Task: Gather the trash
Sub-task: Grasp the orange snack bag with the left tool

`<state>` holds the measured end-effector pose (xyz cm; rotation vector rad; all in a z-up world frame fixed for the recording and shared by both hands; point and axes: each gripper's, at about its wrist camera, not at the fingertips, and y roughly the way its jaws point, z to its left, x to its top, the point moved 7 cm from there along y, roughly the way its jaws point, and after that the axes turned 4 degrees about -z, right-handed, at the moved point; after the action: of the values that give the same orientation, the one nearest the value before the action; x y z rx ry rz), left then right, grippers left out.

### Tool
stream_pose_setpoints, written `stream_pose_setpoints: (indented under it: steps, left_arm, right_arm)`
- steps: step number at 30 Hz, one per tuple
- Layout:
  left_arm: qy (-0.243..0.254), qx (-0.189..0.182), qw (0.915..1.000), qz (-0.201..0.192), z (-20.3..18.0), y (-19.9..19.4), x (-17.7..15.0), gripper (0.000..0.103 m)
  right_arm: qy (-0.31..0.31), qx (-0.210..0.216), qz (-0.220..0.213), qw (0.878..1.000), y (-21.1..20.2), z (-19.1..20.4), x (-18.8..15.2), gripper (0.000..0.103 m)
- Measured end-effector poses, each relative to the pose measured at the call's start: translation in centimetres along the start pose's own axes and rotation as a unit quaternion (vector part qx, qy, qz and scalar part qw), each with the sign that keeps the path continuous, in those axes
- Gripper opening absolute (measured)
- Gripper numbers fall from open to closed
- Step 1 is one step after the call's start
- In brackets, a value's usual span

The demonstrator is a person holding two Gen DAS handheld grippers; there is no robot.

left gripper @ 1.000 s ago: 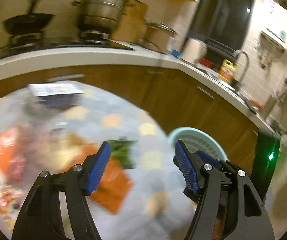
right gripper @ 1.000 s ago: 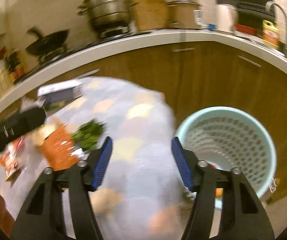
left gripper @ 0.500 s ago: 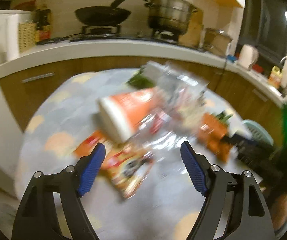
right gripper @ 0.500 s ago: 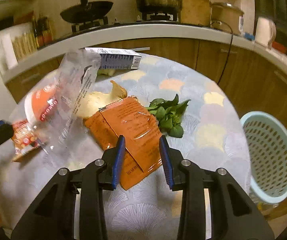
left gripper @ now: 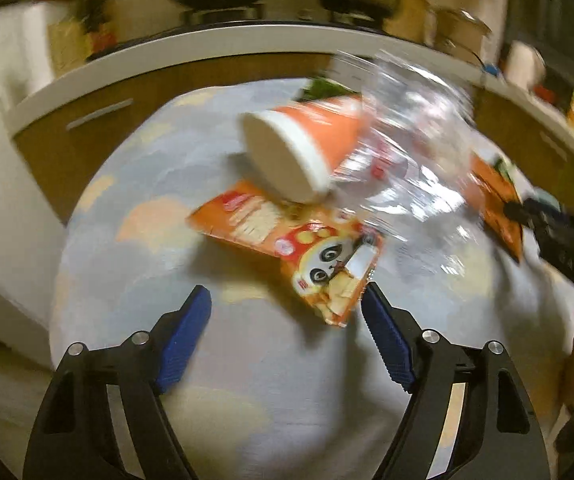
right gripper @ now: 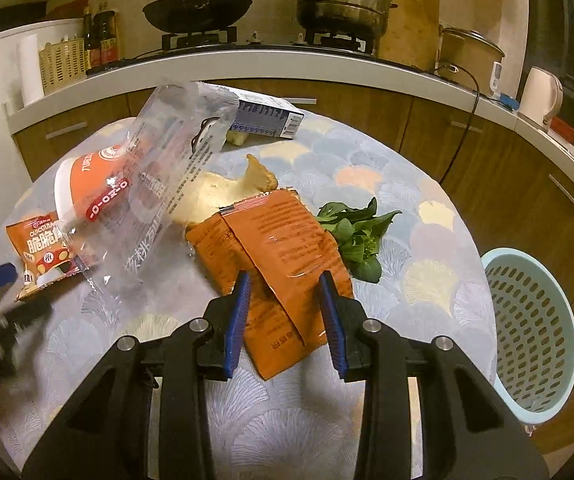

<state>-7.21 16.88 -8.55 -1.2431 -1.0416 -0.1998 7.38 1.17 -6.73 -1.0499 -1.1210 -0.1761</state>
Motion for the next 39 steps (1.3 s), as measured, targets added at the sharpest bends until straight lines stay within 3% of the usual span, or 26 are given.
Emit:
stream_pose_setpoints:
  steps: [8,13,17,19,22,29,34,39]
  left_arm:
    - [-0.073,0.044,0.9961,-0.02,7.7,-1.2,1.2,0.075]
    - [-0.083,-0.019,0.9961,-0.022,6.9,-1.7,1.7,0.075]
    - [-0.042,-0.101,0.9935,0.033,4.3,-1.1,0.0,0.08]
    - [-0.01,-0.111,0.9936,0.018,3.5,-2.1,-0.2,0.08]
    - [-0.035,-0.129,0.9911,0.005,3.4,-2.6,0.5,0.081]
    - [-0.101,-0.077,0.9919,0.01,5.0,1.7,2.6,0.075]
    - [-0.035,-0.006,0.9993,0.012,3.2,3.0,3.1,0.074]
    - [-0.017,0.002,0.9996,0.023,2.7,3.1,3.0,0.068]
  right_arm:
    - [0.002,0.001,0.004,1.0,0.1,-0.2,0.0,0.032]
    - [0.003,0.002,0.008,1.0,0.2,-0.3,0.0,0.032]
    - [0.004,0.005,0.01,1.0,0.3,-0.4,0.0,0.032]
    - [0.004,0.005,0.01,1.0,0.3,-0.4,0.0,0.032]
    - [0.001,0.003,0.011,1.0,0.4,-0.4,0.0,0.032]
    - [0.001,0.005,0.014,1.0,0.5,-0.4,-0.1,0.032]
    - [0.001,0.005,0.011,1.0,0.4,-0.4,-0.1,0.032]
    - [-0.002,0.007,0.006,1.0,0.2,-0.3,-0.1,0.032]
